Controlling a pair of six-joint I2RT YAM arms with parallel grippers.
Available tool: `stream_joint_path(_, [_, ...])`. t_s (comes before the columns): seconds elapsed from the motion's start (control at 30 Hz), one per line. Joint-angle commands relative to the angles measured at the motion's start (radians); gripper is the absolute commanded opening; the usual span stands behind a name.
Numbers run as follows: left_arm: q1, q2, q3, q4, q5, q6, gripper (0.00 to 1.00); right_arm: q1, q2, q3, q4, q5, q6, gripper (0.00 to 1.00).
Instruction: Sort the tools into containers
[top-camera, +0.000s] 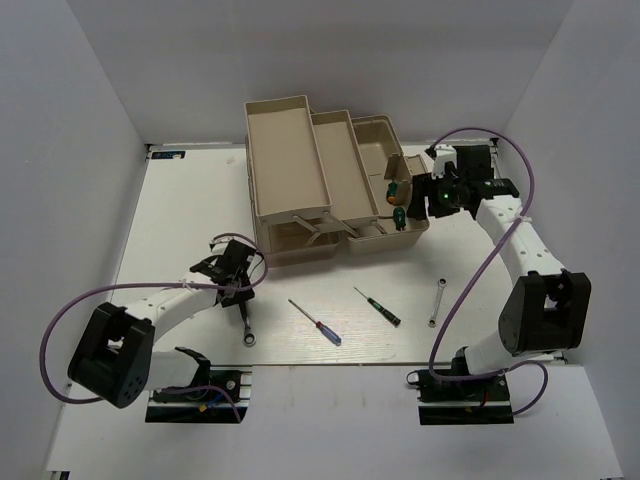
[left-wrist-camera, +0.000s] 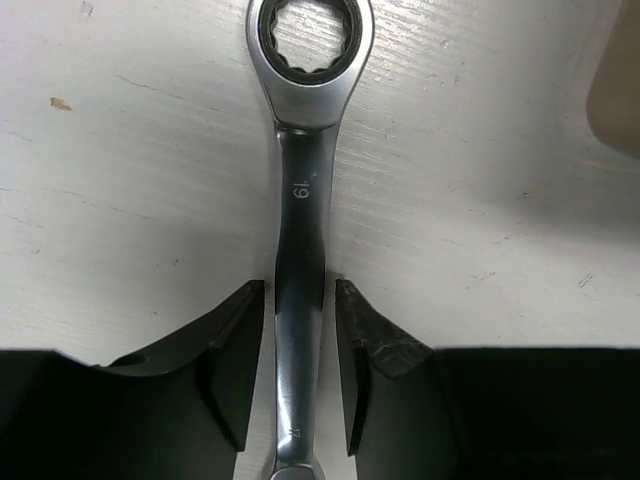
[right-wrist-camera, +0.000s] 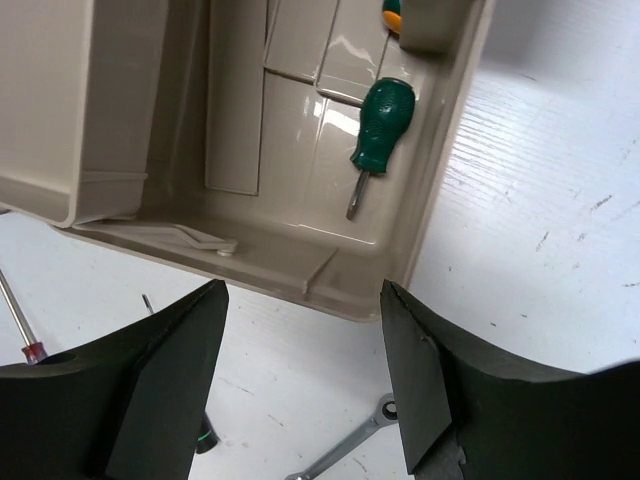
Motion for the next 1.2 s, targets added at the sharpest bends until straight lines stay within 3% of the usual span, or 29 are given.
stream_joint_path(0.0, [0.008, 0.023, -0.097, -0.048, 0.08, -0.026, 0.45, -0.025, 0.0, 0.056, 0.003, -0.035, 0.019, 0.69])
stream_joint_path(0.1, [-0.005, 0.049, -0.056, -0.08, 0.08, -0.038, 0.44, -0.043, 0.031, 0.083, -0.01, -0.052, 0.025, 0.69])
stream_joint_path(0.4, [-0.004, 0.125, -0.046, -0.059, 0.108, -0.039, 0.26, -0.088, 0.069, 0.142, -0.024, -0.077, 0.048, 0.69])
stream_joint_path(0.5, [-0.004, 0.153, -0.037, -0.059, 0.108, -0.029, 0.17, -0.098, 0.076, 0.145, -0.021, -0.085, 0.049, 0.69])
stream_joint_path(0.53, [-0.004, 0.164, -0.037, -0.068, 0.108, -0.029, 0.03, -0.101, 0.076, 0.146, -0.024, -0.088, 0.049, 0.69])
stream_joint_path(0.57, [-0.004, 0.164, -0.026, -0.068, 0.108, -0.029, 0.0, -0.105, 0.076, 0.146, -0.027, -0.088, 0.049, 0.69])
stream_joint_path(0.87, [-0.004, -0.101, 0.081, -0.22, 0.099, -0.019, 0.0, -0.115, 0.065, 0.119, -0.038, -0.137, 0.037, 0.69])
stream_joint_path(1.17, [-0.004, -0.189, 0.218, -0.344, 0.08, -0.019, 0.0, -0.117, 0.065, 0.105, -0.03, -0.154, 0.039, 0.69])
